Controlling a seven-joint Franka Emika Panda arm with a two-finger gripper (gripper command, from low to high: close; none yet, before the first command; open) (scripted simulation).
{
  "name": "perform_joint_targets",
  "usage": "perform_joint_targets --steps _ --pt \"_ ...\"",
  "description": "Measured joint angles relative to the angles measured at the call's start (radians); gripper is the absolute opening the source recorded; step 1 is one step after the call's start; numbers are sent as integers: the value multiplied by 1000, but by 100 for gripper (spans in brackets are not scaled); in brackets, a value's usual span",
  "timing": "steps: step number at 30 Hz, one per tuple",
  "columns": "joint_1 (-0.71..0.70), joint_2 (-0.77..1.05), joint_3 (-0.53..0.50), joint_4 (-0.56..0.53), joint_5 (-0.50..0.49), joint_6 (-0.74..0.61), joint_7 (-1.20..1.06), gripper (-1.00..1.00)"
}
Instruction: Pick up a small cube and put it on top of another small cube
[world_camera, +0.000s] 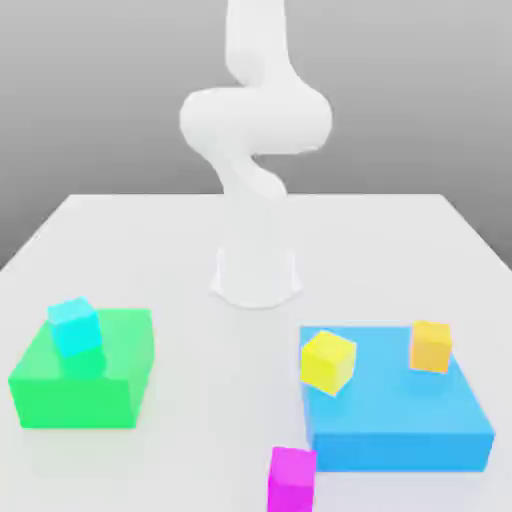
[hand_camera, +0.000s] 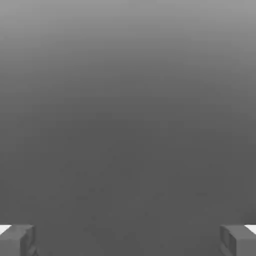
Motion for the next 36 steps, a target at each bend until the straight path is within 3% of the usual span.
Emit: perform_joint_targets --steps 17,25,30,31,36 --pt "-50 623 93 -112 -81 251 194 0" --pt "-32 909 101 -165 -69 370 248 0" --pt "-5 1090 70 -143 -101 502 281 0" --pt "2 1119 61 -137 -107 525 286 -100" --pt "1 1119 62 -137 -108 526 287 -100"
